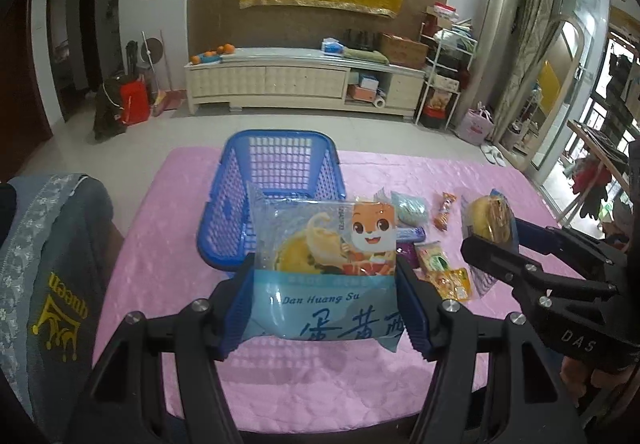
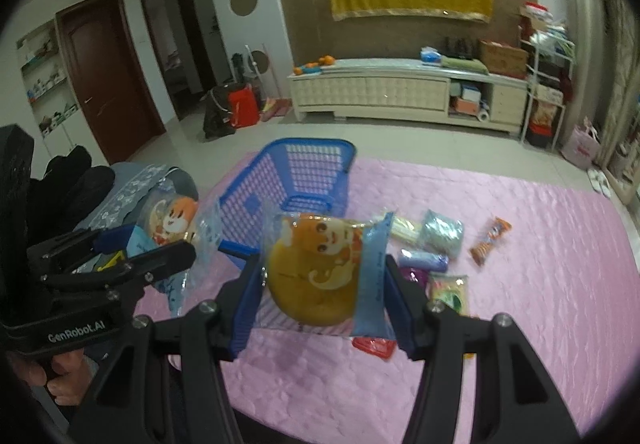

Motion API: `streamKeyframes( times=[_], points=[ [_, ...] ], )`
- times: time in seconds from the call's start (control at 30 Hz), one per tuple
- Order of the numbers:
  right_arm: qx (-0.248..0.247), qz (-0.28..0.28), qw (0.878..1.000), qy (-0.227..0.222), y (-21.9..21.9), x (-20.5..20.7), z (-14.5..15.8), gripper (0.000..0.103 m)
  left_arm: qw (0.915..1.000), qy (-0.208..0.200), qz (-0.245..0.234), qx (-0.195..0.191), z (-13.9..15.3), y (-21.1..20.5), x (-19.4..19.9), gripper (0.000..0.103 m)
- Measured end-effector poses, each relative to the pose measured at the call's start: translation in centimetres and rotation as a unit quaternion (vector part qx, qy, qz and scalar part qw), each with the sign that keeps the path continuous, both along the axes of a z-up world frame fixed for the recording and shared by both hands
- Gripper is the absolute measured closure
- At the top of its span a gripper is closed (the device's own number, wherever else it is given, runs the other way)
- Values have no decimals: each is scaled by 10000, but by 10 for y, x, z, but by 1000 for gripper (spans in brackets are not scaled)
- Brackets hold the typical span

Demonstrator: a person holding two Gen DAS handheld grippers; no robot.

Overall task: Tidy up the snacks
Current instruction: 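Carry both held packs over the blue basket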

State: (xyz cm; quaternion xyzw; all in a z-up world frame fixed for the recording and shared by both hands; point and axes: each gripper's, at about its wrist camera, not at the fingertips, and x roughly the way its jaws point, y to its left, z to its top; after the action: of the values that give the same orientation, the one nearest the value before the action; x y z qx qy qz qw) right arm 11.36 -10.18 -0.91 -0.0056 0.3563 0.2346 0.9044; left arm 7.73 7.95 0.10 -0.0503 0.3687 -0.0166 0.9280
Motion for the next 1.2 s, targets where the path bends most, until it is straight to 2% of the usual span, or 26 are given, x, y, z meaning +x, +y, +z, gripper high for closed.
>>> streamKeyframes(
  times=[0.33,0.4,0.53,0.8,1.2],
  points=[
    [46,238,9997,78,35,21,8,41,9998,-102,116,121,10,25,16,40],
    [57,266,9995,129,43,29,5,41,9998,-46,148,97,5,28,22,40],
    [210,295,9980,523,54,49,-6,41,9997,173,125,-72,-6,38,42,40],
    [265,261,9948,951,70,79,-25,41,9991,365,171,-102,-24,61,74,40],
    [189,426,9919,1183,91,108,-43,41,9960,791,60,-401,-53,75,110,40]
  ],
)
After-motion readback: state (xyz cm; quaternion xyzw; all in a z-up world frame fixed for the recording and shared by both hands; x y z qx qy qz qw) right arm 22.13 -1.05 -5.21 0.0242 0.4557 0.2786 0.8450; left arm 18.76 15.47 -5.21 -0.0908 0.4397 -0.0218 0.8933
